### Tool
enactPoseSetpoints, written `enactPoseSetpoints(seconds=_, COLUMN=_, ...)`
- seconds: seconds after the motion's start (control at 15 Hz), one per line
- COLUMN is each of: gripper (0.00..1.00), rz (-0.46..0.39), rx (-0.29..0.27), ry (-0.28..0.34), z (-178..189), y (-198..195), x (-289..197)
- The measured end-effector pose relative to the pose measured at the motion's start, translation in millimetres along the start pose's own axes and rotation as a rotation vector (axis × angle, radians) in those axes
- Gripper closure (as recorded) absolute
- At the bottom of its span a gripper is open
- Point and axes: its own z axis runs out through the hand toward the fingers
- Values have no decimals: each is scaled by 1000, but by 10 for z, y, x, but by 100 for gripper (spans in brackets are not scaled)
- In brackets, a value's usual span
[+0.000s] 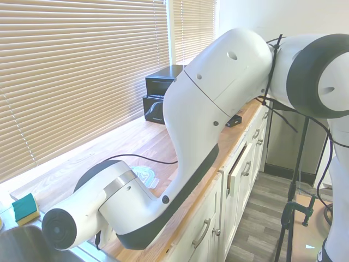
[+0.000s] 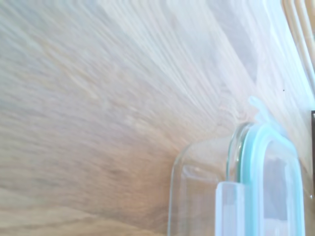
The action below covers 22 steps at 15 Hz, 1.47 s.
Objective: Uncover the lid of the food container
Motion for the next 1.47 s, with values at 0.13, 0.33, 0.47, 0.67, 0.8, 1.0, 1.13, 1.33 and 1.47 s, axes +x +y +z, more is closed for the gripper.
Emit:
enactPoseSetpoints(seconds=0.13, gripper=100, rz=5, rx=-7, ry=4, z=42, y=17, x=25)
enactPoseSetpoints(seconds=0.33, gripper=100, rz=11, rx=-10, ry=7, z=64, y=29, x=54)
enactPoseSetpoints(seconds=0.47, gripper=100, rz=16, rx=-4, ry=9, z=34, y=20, x=75)
enactPoseSetpoints(seconds=0.67, gripper=100, rz=28, rx=12, ry=16, z=-73, y=-13, x=130)
enactPoseSetpoints(seconds=0.8, gripper=100, rz=40, rx=15, ry=22, z=-114, y=-7, x=194)
enactPoseSetpoints(seconds=1.0, gripper=100, rz=73, rx=21, ry=32, z=-183, y=54, x=347)
enactPoseSetpoints(seconds=1.13, gripper=100, rz=104, rx=23, ry=41, z=-240, y=162, x=486)
enactPoseSetpoints(seconds=1.33, gripper=100, rz=172, rx=17, ry=46, z=-257, y=427, x=775)
enactPoseSetpoints(seconds=1.47, gripper=100, rz=238, rx=11, ry=28, z=-200, y=691, x=1009)
